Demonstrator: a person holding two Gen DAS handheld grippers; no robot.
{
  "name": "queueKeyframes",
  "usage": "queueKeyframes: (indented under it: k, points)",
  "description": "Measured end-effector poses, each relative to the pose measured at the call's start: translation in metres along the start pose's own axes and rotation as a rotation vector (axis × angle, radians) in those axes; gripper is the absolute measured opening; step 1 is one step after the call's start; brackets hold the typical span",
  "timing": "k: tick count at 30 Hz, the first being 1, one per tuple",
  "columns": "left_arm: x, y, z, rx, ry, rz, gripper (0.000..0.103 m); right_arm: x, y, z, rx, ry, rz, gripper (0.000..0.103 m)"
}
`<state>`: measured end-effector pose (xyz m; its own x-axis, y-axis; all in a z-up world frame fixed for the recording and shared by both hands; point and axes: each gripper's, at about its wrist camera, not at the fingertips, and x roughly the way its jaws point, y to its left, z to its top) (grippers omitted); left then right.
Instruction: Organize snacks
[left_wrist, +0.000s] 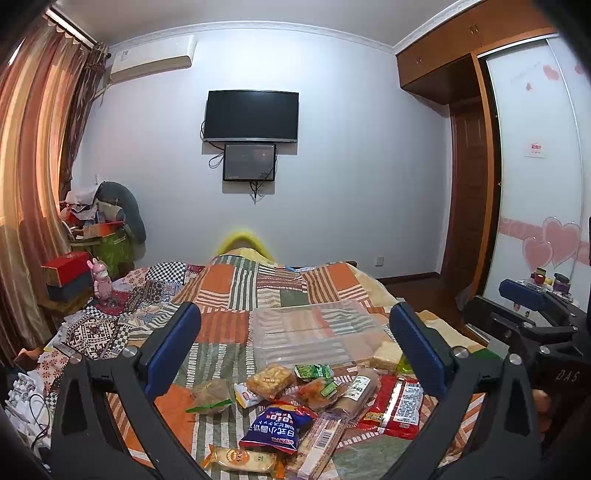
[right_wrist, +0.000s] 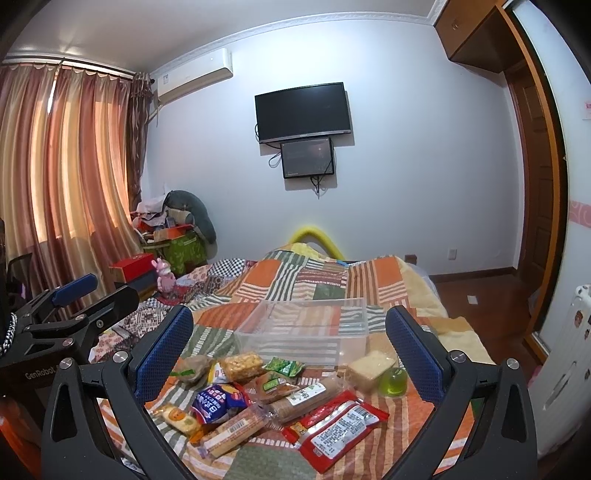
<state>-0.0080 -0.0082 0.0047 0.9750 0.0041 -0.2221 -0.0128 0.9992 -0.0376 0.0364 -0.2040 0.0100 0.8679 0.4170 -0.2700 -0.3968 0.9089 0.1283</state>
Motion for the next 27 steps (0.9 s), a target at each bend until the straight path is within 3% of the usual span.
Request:
queueKeyframes:
  k: [27]
  points:
    - [-0.0012,-0.0027,0.0012,0.005,-0.004,0.0,0.103,-0.0007,-0.003,0.0006,0.009,-0.003,-0.004,0.103]
